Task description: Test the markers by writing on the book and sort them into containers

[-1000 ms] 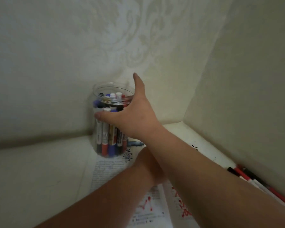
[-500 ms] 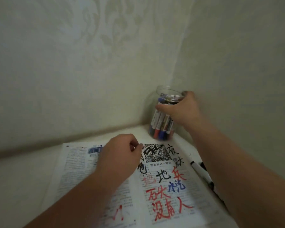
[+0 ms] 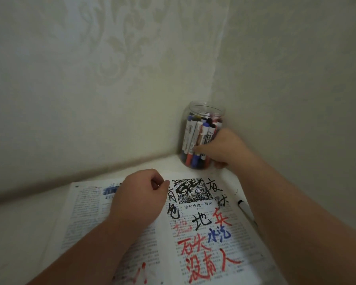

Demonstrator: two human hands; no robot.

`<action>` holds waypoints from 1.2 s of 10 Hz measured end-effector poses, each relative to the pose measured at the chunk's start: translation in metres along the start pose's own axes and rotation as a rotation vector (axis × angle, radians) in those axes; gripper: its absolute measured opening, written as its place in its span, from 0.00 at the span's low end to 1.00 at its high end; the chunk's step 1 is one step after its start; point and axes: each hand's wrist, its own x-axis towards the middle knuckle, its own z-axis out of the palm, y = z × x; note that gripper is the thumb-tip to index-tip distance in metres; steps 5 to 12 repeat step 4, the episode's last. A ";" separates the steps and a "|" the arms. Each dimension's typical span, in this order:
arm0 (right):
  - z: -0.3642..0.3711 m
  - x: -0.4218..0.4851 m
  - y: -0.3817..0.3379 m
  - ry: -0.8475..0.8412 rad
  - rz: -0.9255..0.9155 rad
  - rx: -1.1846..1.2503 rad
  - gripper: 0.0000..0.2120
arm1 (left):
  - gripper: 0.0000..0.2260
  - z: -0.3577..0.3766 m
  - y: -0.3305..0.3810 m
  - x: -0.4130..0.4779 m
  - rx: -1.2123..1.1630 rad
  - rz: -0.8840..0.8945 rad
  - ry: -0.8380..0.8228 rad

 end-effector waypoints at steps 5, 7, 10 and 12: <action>0.011 -0.016 0.008 0.016 0.024 0.191 0.14 | 0.05 0.003 -0.004 0.004 0.147 0.046 -0.158; 0.011 -0.016 0.008 0.016 0.024 0.191 0.14 | 0.05 0.003 -0.004 0.004 0.147 0.046 -0.158; 0.011 -0.016 0.008 0.016 0.024 0.191 0.14 | 0.05 0.003 -0.004 0.004 0.147 0.046 -0.158; 0.011 -0.016 0.008 0.016 0.024 0.191 0.14 | 0.05 0.003 -0.004 0.004 0.147 0.046 -0.158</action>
